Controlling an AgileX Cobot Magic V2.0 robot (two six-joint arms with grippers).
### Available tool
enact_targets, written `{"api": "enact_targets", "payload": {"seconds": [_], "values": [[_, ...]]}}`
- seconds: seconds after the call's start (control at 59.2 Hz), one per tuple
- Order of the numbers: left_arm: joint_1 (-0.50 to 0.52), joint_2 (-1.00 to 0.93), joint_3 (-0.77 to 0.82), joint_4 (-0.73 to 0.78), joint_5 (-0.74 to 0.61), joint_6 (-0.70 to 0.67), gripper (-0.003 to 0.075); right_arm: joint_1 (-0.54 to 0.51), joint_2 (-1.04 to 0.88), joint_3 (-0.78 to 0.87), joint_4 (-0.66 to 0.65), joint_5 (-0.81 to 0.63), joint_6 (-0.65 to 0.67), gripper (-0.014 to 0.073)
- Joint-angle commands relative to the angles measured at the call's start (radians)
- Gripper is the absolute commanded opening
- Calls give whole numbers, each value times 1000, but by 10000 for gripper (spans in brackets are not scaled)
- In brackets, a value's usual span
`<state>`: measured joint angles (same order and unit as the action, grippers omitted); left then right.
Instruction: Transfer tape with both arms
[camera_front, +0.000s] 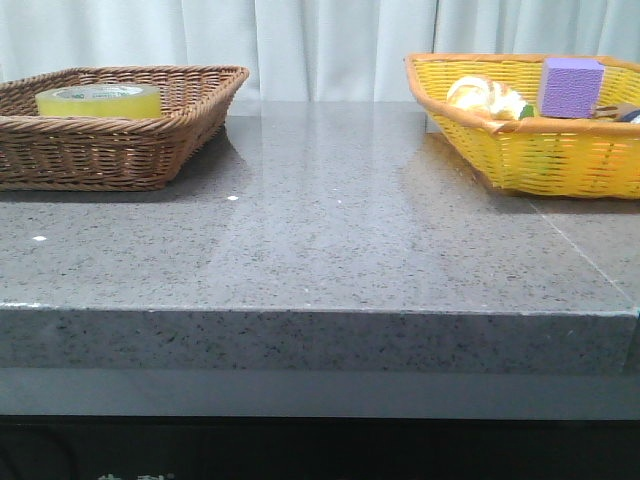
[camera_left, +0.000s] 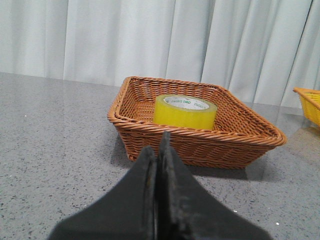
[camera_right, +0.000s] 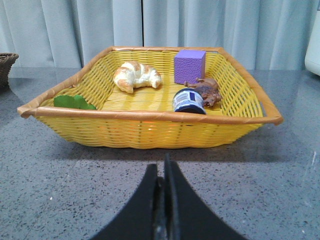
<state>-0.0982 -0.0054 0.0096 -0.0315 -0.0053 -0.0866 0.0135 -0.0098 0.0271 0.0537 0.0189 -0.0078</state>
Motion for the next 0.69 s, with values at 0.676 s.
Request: {"api": "enact_targets", "payload": {"seconds": [0.676], "values": [[-8, -19, 37, -2, -82, -11, -20, -66, -29, -25, 4, -85, -12, -69]]}}
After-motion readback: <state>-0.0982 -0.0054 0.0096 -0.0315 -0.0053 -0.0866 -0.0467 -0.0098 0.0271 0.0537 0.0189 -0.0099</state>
